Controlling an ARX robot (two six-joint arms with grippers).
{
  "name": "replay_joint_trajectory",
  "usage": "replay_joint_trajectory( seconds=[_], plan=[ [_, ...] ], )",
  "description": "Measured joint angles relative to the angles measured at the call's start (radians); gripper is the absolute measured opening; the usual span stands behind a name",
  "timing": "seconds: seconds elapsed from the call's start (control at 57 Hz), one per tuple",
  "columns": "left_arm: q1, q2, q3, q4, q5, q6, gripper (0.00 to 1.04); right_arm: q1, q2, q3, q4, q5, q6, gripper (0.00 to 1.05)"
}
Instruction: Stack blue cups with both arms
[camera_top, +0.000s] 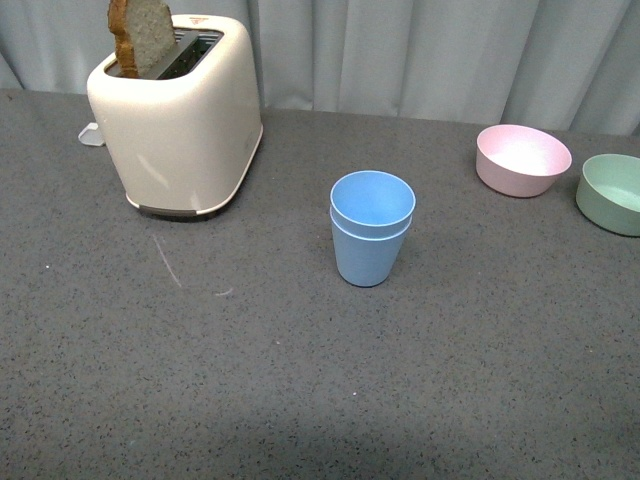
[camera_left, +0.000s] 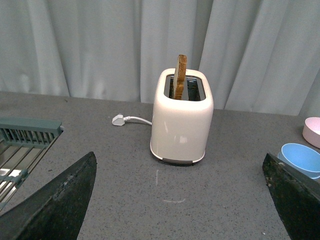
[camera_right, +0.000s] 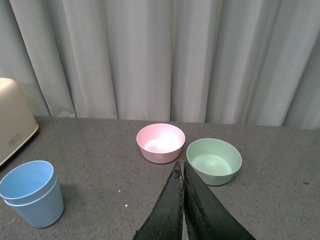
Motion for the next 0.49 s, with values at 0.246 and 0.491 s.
replay_joint_trajectory(
  seconds=[0.246, 0.491],
  plan=[
    [0.000, 0.000, 0.000, 0.000, 0.000, 0.000, 0.98, 0.000, -0.186, -0.009, -0.168, 0.000, 0.000, 0.01],
    [0.000, 0.000, 0.000, 0.000, 0.000, 0.000, 0.98, 0.000, -0.337, -0.009, -0.311, 0.000, 0.000, 0.01]
  ],
)
